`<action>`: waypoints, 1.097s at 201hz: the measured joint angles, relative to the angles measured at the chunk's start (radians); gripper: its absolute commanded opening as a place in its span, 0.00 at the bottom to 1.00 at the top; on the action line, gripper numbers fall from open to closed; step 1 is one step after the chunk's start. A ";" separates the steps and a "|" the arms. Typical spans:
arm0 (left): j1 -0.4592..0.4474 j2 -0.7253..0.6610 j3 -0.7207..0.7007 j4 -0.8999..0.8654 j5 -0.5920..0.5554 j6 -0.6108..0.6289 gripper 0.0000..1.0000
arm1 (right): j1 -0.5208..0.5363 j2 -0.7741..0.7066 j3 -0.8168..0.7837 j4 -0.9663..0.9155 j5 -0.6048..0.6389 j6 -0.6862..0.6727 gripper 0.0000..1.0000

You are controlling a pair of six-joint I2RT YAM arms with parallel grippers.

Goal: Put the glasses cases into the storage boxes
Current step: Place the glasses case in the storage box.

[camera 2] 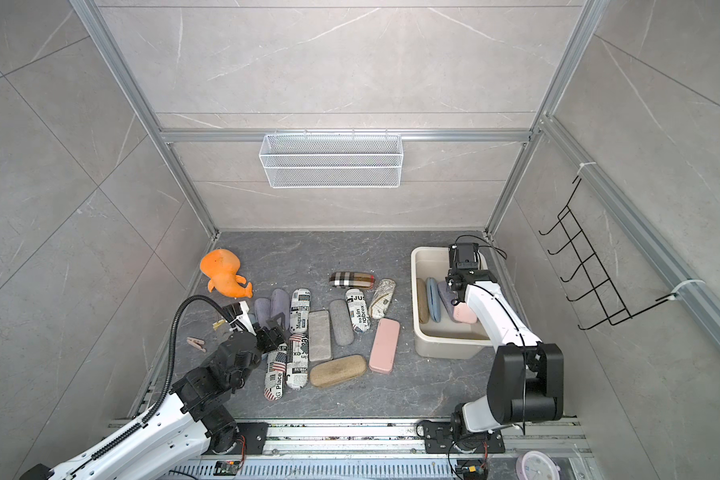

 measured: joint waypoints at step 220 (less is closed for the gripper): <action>0.005 0.001 0.097 -0.125 -0.003 -0.002 0.88 | 0.086 0.164 0.202 -0.084 -0.134 -0.019 0.86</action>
